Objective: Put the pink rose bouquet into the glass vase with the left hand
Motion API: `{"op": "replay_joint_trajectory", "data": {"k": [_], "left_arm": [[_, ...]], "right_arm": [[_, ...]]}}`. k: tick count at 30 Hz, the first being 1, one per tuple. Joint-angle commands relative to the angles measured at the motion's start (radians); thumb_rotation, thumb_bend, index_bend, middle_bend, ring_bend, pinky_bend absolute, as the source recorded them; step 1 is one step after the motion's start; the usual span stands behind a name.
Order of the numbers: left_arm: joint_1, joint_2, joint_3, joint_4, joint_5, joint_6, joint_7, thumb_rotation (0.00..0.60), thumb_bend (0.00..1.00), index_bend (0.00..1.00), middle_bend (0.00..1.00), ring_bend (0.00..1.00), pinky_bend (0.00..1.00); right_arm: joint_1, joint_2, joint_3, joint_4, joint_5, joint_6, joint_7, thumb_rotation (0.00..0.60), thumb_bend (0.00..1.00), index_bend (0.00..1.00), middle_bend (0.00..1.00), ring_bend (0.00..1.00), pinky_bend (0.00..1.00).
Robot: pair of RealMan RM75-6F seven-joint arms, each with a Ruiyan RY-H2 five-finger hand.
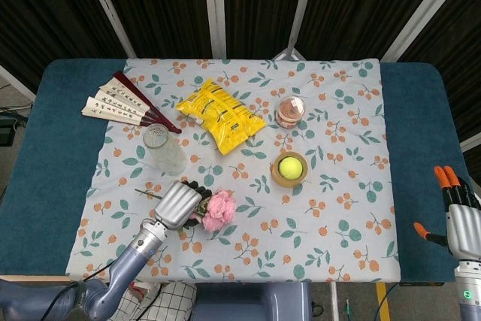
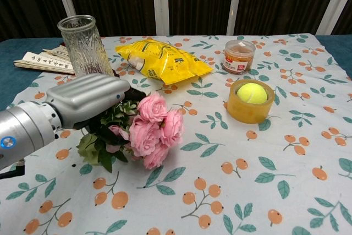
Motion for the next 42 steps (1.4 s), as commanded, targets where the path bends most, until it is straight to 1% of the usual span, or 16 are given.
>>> {"op": "replay_joint_trajectory", "data": {"k": [1, 3, 8, 9, 10, 11, 12, 14, 17, 20, 24, 27, 29, 32, 34, 42], "left_arm": [[0.005, 0.029, -0.024, -0.043, 0.082, 0.061, -0.070, 0.600, 0.48, 0.43, 0.49, 0.41, 0.55], [0.007, 0.070, -0.045, -0.112, 0.103, 0.082, -0.105, 0.600, 0.48, 0.43, 0.49, 0.41, 0.55], [0.009, 0.169, -0.107, -0.281, 0.104, 0.105, -0.170, 0.600, 0.47, 0.45, 0.49, 0.41, 0.55], [0.009, 0.195, -0.128, -0.334, 0.093, 0.104, -0.209, 0.600, 0.47, 0.45, 0.49, 0.41, 0.55], [0.009, 0.216, -0.161, -0.387, 0.080, 0.112, -0.262, 0.600, 0.47, 0.45, 0.49, 0.41, 0.55], [0.007, 0.236, -0.179, -0.413, 0.071, 0.111, -0.282, 0.600, 0.47, 0.45, 0.49, 0.41, 0.55], [0.005, 0.270, -0.208, -0.451, 0.058, 0.111, -0.297, 0.600, 0.47, 0.45, 0.49, 0.41, 0.55], [0.001, 0.317, -0.253, -0.498, 0.032, 0.114, -0.294, 0.600, 0.47, 0.45, 0.48, 0.41, 0.55], [-0.008, 0.384, -0.321, -0.569, -0.040, 0.105, -0.303, 0.600, 0.46, 0.45, 0.48, 0.41, 0.55], [-0.021, 0.439, -0.391, -0.606, -0.102, 0.098, -0.343, 0.600, 0.46, 0.46, 0.48, 0.41, 0.54], [-0.031, 0.475, -0.456, -0.605, -0.145, 0.101, -0.418, 0.600, 0.46, 0.46, 0.48, 0.41, 0.54], [-0.032, 0.487, -0.492, -0.581, -0.169, 0.113, -0.471, 0.600, 0.46, 0.46, 0.50, 0.41, 0.54], [-0.032, 0.474, -0.505, -0.549, -0.177, 0.130, -0.517, 0.600, 0.46, 0.46, 0.50, 0.41, 0.54], [-0.025, 0.434, -0.505, -0.481, -0.191, 0.148, -0.624, 0.600, 0.46, 0.46, 0.49, 0.41, 0.54], [-0.023, 0.417, -0.498, -0.434, -0.195, 0.144, -0.673, 0.600, 0.46, 0.46, 0.49, 0.41, 0.54], [-0.037, 0.357, -0.479, -0.269, -0.236, 0.092, -0.812, 0.600, 0.45, 0.46, 0.49, 0.41, 0.54]], "right_arm": [[0.000, -0.001, 0.000, 0.000, 0.002, -0.001, -0.002, 0.600, 0.16, 0.07, 0.00, 0.01, 0.20], [0.002, -0.002, 0.001, -0.001, 0.007, -0.005, -0.007, 0.600, 0.16, 0.07, 0.00, 0.01, 0.20], [0.006, -0.004, -0.001, -0.005, 0.012, -0.015, -0.021, 0.600, 0.16, 0.07, 0.00, 0.01, 0.20], [0.007, -0.004, -0.002, -0.006, 0.013, -0.016, -0.025, 0.600, 0.16, 0.07, 0.00, 0.01, 0.20], [0.008, -0.005, -0.002, -0.008, 0.014, -0.017, -0.029, 0.600, 0.16, 0.07, 0.00, 0.01, 0.20], [0.008, -0.006, -0.003, -0.009, 0.014, -0.018, -0.032, 0.600, 0.16, 0.07, 0.00, 0.01, 0.20], [0.009, -0.007, -0.004, -0.011, 0.016, -0.020, -0.037, 0.600, 0.16, 0.07, 0.00, 0.01, 0.20], [0.010, -0.009, -0.004, -0.014, 0.019, -0.023, -0.046, 0.600, 0.16, 0.07, 0.00, 0.01, 0.20], [0.013, -0.012, -0.004, -0.016, 0.022, -0.026, -0.058, 0.600, 0.16, 0.08, 0.00, 0.01, 0.20], [0.016, -0.015, -0.006, -0.016, 0.022, -0.029, -0.067, 0.600, 0.16, 0.08, 0.00, 0.01, 0.20], [0.017, -0.018, -0.006, -0.017, 0.022, -0.029, -0.072, 0.600, 0.15, 0.08, 0.00, 0.01, 0.20], [0.018, -0.019, -0.006, -0.017, 0.023, -0.030, -0.069, 0.600, 0.16, 0.08, 0.00, 0.01, 0.20], [0.018, -0.020, -0.005, -0.015, 0.022, -0.028, -0.068, 0.600, 0.16, 0.08, 0.00, 0.01, 0.20], [0.018, -0.021, -0.006, -0.013, 0.017, -0.026, -0.062, 0.600, 0.16, 0.08, 0.00, 0.01, 0.20], [0.017, -0.021, -0.006, -0.012, 0.015, -0.023, -0.059, 0.600, 0.16, 0.08, 0.00, 0.01, 0.20], [0.015, -0.018, -0.002, -0.008, 0.019, -0.021, -0.045, 0.600, 0.16, 0.08, 0.00, 0.01, 0.20]]}}
